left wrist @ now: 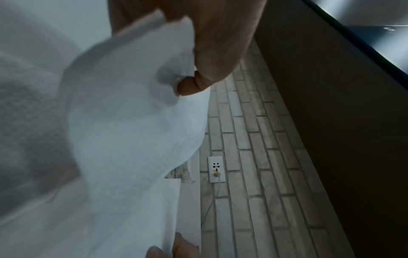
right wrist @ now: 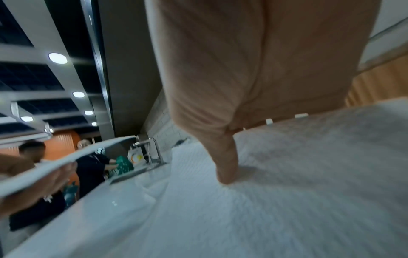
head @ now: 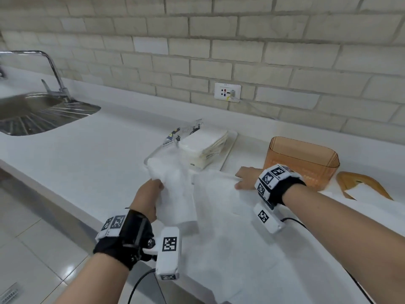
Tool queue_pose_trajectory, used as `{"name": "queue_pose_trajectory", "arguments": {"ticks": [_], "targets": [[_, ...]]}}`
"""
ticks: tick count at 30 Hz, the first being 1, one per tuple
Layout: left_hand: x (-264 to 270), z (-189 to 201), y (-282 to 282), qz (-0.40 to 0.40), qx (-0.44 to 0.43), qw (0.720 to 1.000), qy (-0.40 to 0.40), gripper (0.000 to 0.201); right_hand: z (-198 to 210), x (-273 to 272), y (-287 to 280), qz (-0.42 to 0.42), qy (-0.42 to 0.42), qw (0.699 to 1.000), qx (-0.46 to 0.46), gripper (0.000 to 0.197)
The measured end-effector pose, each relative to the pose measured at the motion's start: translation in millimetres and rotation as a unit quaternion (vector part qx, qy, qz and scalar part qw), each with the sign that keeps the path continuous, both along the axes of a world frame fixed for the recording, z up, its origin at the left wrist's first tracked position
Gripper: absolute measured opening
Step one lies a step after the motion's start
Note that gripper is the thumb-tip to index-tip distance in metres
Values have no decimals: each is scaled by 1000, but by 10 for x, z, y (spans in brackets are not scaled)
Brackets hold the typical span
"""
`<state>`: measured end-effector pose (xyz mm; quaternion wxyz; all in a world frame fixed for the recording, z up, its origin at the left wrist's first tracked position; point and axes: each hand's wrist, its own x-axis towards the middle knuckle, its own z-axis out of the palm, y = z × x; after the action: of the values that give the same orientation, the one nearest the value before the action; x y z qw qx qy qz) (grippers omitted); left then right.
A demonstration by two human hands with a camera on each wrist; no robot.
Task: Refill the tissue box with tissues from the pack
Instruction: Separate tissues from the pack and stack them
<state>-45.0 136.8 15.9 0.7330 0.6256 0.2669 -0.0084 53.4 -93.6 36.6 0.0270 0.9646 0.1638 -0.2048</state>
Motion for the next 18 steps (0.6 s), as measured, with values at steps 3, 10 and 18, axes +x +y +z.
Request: {"name": "queue_pose_trajectory", "arguments": {"ticks": [3, 10, 18], "targets": [[23, -126, 136, -4, -58, 998, 35, 14, -186, 73, 109, 5, 6, 1000, -11, 40], [159, -263, 283, -46, -132, 989, 51, 18, -379, 174, 137, -67, 0, 996, 52, 41], [265, -349, 270, -27, -142, 988, 56, 14, -18, 234, -109, -44, -32, 991, 122, 11]]}}
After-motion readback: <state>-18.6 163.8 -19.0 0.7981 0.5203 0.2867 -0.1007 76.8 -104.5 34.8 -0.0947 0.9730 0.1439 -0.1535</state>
